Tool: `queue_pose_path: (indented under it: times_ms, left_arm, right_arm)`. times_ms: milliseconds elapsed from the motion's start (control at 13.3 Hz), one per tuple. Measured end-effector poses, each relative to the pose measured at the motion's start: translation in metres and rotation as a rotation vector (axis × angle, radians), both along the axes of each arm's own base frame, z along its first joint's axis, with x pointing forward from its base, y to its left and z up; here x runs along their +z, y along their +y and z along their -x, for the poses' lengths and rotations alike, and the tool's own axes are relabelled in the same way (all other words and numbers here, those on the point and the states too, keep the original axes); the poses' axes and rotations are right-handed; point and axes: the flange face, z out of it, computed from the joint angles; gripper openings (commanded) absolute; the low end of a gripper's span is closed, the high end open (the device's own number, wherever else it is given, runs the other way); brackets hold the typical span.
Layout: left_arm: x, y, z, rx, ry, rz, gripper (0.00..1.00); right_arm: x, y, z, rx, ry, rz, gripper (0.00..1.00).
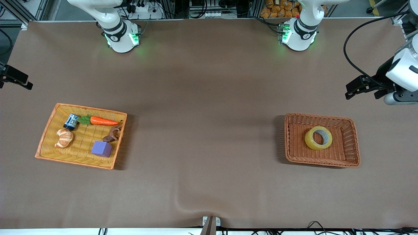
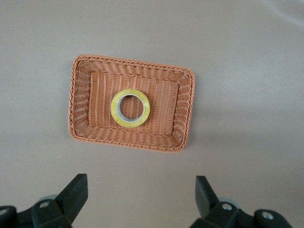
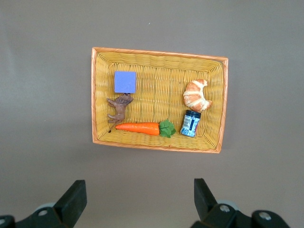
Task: Transfer tape with both arms
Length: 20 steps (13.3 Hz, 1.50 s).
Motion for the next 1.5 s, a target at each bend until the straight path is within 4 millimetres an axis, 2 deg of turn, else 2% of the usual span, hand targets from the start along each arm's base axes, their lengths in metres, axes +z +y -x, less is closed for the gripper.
queue_pose_path:
  times_ms: [526, 1502]
  left_arm:
    - [0.027, 0.001, 0.01, -0.004, -0.017, -0.001, 1.0]
    - [0.028, 0.007, 0.013, 0.005, 0.007, -0.005, 1.0]
  right_arm:
    - [-0.004, 0.0, -0.002, 0.0, 0.007, -0.002, 1.0]
    - [-0.004, 0.0, -0.002, 0.0, 0.007, -0.003, 1.0]
